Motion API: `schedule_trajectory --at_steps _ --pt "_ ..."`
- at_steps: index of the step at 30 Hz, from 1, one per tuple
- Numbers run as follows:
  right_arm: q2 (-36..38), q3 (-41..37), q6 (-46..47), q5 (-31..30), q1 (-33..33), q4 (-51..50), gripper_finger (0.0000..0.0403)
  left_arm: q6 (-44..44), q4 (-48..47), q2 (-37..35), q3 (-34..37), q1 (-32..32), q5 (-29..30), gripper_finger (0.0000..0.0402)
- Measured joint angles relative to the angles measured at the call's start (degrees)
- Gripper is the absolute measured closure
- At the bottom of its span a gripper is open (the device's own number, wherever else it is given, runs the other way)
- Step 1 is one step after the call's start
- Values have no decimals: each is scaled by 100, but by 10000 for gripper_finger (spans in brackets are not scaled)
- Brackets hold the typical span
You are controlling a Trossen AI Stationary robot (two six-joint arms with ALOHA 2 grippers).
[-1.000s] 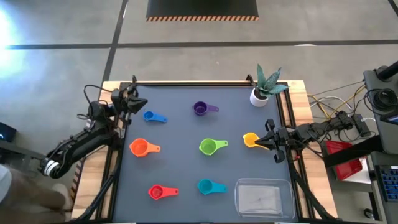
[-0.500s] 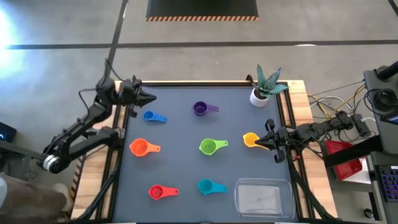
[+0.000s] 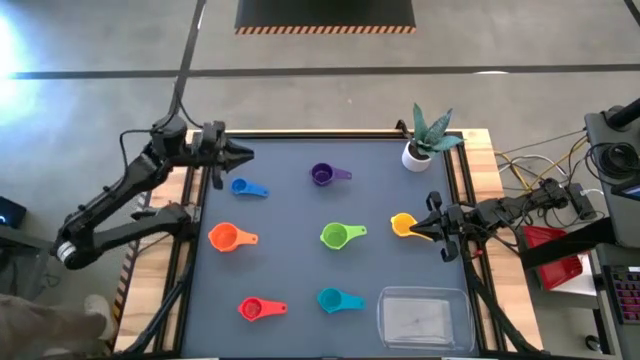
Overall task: Nest measuring cups in basket
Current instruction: Prepare the orange measuring cup
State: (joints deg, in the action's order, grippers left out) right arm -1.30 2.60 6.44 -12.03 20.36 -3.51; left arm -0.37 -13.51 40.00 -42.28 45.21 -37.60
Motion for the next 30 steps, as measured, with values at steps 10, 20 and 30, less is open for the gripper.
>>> schedule_trajectory --at_steps 10,20,30 --pt "0 0 0 1 -1 0 394 227 -1651 283 -1089 -2193 2522 335" --pt "0 0 0 0 0 0 394 226 -2517 1043 -1427 -2729 3080 249" --pt "0 1 0 2 0 1 394 226 -2982 1669 -1427 -2727 3080 214"
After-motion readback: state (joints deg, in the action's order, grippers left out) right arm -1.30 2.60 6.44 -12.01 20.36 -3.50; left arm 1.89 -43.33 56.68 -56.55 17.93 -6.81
